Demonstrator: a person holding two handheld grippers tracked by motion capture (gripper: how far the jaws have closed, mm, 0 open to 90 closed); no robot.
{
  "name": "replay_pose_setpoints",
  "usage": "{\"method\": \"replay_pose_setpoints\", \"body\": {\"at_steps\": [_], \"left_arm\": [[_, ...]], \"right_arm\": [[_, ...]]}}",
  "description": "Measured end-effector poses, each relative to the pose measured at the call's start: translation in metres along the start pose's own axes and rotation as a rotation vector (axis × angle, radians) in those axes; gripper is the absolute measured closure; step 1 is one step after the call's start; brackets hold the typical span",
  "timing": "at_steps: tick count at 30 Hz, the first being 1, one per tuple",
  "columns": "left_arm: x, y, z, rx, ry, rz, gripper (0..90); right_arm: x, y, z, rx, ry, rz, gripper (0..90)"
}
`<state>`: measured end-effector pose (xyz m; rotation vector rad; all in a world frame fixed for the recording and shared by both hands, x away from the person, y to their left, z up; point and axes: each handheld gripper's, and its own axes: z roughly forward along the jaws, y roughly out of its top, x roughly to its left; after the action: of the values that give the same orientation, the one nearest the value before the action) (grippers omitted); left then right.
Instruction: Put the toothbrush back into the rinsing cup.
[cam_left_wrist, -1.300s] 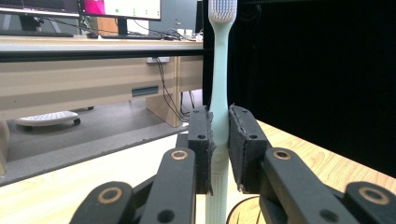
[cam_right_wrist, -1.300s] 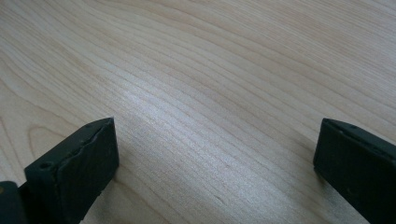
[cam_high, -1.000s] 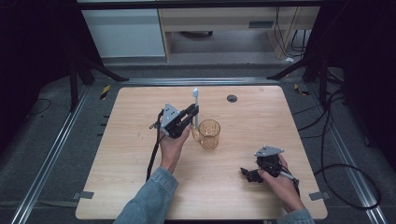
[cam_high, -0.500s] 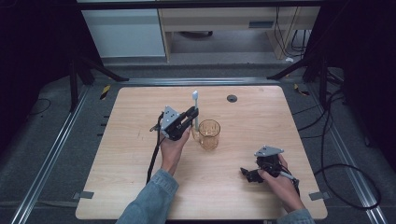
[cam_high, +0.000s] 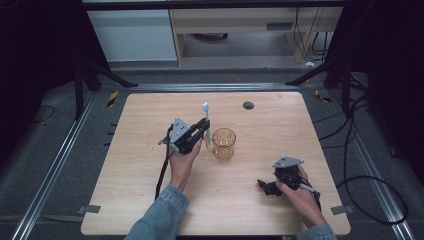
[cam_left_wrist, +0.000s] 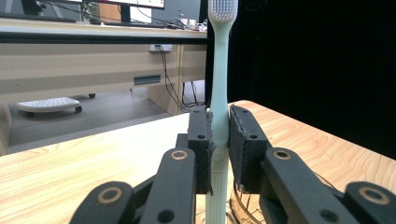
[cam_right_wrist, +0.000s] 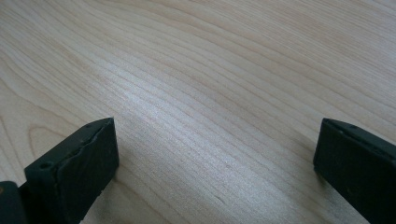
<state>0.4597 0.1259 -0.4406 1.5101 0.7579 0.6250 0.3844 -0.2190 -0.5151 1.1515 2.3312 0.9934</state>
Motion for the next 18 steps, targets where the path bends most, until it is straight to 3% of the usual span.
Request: {"method": "replay_pose_setpoints", "body": {"at_steps": [18], "left_arm": [[0.0, -0.013, 0.002, 0.02, 0.011, 0.002, 78.7]], "right_arm": [[0.0, 0.0, 0.0, 0.0, 0.0, 0.0, 0.4]]}}
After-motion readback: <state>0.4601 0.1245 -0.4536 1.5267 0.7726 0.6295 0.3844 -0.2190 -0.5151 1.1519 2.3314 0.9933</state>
